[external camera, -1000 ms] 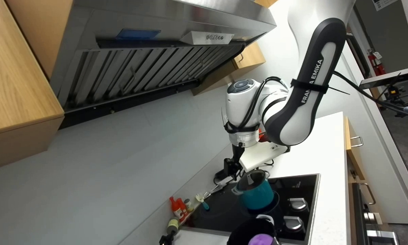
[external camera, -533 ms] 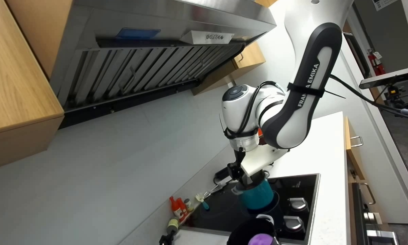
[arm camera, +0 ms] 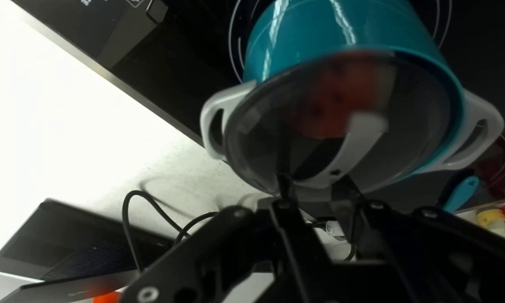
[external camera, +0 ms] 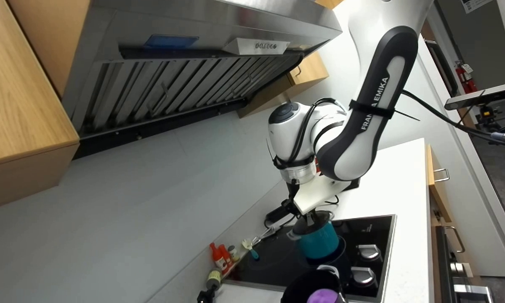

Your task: Move the black lid from the blue pot to the black pot

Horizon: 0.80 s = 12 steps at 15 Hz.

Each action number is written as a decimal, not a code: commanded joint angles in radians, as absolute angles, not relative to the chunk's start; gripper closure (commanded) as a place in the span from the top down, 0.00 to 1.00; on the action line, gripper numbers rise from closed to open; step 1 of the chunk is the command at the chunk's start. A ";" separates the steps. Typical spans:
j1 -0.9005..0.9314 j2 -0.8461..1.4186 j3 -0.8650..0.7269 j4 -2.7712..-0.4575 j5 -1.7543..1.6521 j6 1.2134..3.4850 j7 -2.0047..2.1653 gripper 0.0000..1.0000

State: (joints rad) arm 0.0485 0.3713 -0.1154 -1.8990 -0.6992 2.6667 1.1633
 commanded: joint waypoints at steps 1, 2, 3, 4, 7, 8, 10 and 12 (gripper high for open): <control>0.084 0.400 -0.153 -1.859 -0.679 2.637 1.166 0.01; 0.086 0.401 -0.156 -1.857 -0.678 2.636 1.164 0.00; 0.089 0.402 -0.158 -1.855 -0.677 2.636 1.164 0.04; 0.091 0.404 -0.159 -1.854 -0.676 2.637 1.162 0.04; 0.094 0.389 -0.153 -1.866 -0.670 2.646 1.145 0.04; 0.094 0.379 -0.147 -1.873 -0.666 2.653 1.134 0.04; 0.097 0.363 -0.141 -1.881 -0.662 2.662 1.120 0.04; 0.102 0.346 -0.136 -1.886 -0.657 2.673 1.105 0.04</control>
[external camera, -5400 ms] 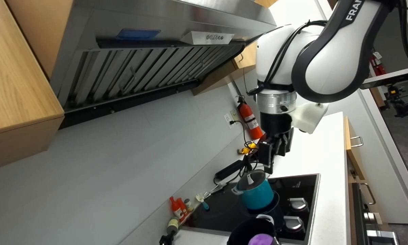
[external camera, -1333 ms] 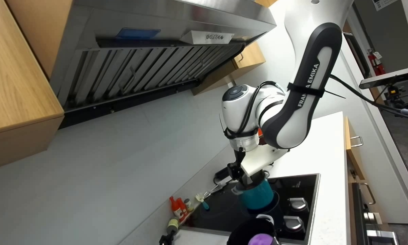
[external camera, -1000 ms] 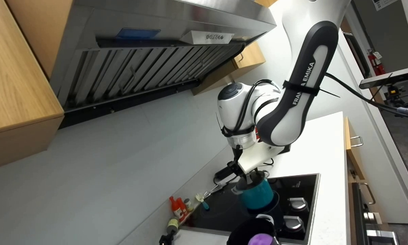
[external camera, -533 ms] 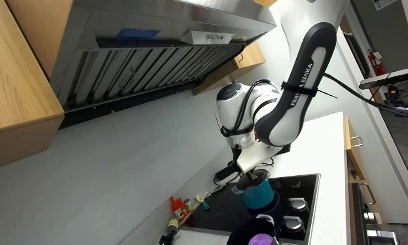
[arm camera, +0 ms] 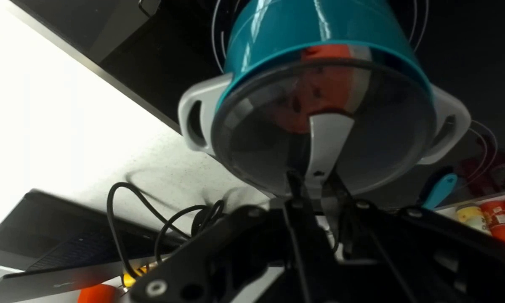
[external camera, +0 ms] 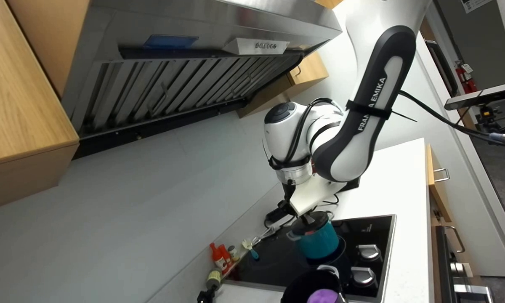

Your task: Move the black lid from the blue pot to the black pot

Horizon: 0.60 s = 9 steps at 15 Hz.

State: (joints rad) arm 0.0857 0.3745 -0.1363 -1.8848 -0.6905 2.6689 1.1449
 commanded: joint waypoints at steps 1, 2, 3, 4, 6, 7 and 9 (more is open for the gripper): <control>0.105 0.337 -0.134 -1.888 -0.655 2.678 1.098 0.04; 0.108 0.329 -0.131 -1.889 -0.651 2.683 1.090 0.04; 0.110 0.322 -0.128 -1.891 -0.648 2.686 1.083 0.04; 0.112 0.316 -0.122 -1.894 -0.641 2.691 1.073 0.04; 0.114 0.306 -0.108 -1.902 -0.623 2.699 1.047 0.04; 0.116 0.303 -0.101 -1.905 -0.612 2.704 1.033 0.04; 0.122 0.305 -0.085 -1.910 -0.582 2.723 0.997 0.04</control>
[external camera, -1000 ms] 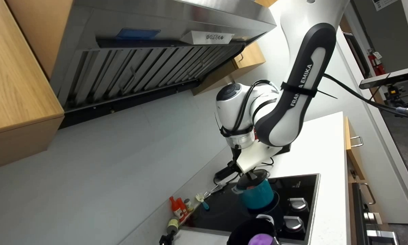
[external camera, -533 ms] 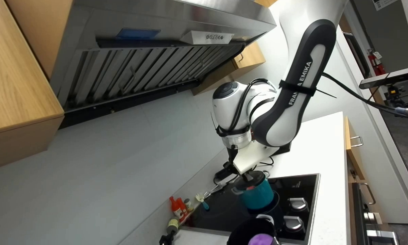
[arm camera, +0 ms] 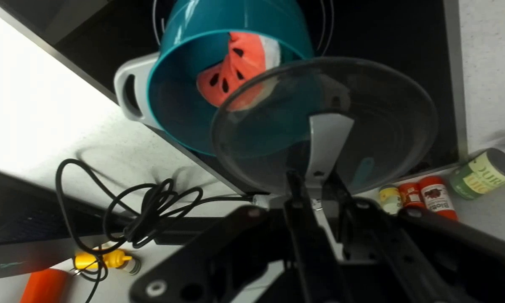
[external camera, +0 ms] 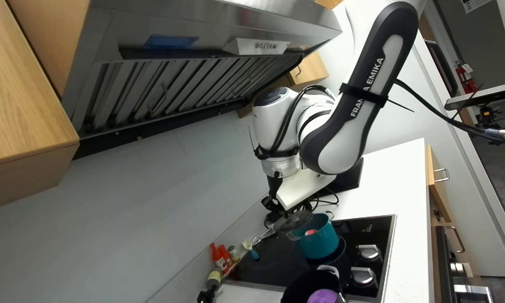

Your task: Move the black lid from the blue pot to the black pot

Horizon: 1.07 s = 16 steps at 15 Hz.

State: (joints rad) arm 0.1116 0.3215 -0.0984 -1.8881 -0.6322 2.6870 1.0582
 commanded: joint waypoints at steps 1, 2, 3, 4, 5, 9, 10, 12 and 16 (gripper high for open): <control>0.127 0.308 -0.077 -1.911 -0.563 2.731 0.977 0.04; 0.131 0.308 -0.071 -1.914 -0.547 2.739 0.956 0.04; 0.136 0.308 -0.062 -1.917 -0.525 2.747 0.930 0.04; 0.140 0.306 -0.055 -1.922 -0.505 2.752 0.904 0.04; 0.145 0.304 -0.049 -1.926 -0.485 2.756 0.877 0.04; 0.158 0.285 -0.030 -1.954 -0.403 2.756 0.767 0.04; 0.160 0.278 -0.026 -1.963 -0.385 2.755 0.742 0.04; 0.163 0.262 -0.019 -1.983 -0.349 2.755 0.696 0.04; 0.168 0.214 -0.010 -2.043 -0.306 2.767 0.627 0.04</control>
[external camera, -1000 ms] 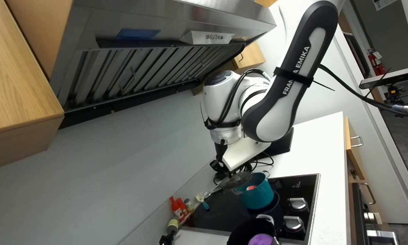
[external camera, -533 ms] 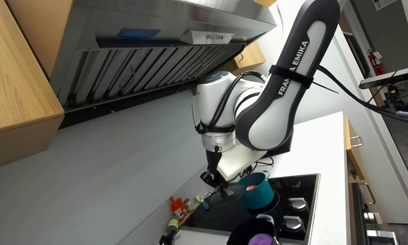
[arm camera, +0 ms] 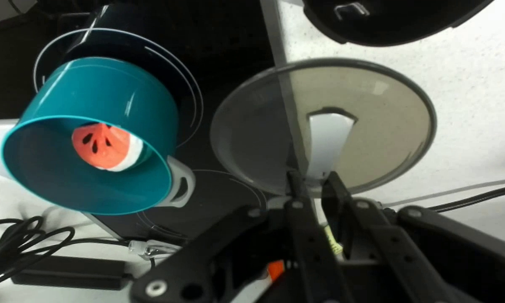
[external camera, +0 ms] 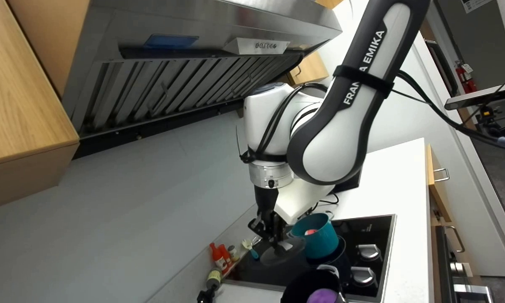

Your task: Move the black lid from the blue pot to the black pot

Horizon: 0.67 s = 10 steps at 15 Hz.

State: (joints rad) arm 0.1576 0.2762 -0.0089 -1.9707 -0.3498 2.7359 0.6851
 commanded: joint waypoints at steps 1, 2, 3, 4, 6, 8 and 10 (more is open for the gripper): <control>0.171 0.203 -0.012 -2.058 -0.307 2.772 0.619 0.04; 0.172 0.190 -0.011 -2.078 -0.308 2.777 0.616 0.04; 0.174 0.180 -0.012 -2.095 -0.312 2.785 0.616 0.04; 0.174 0.168 -0.010 -2.115 -0.311 2.789 0.614 0.04; 0.175 0.146 -0.004 -2.153 -0.308 2.796 0.613 0.04; 0.176 0.128 0.008 -2.188 -0.302 2.806 0.605 0.04; 0.177 0.115 0.023 -2.213 -0.297 2.814 0.595 0.04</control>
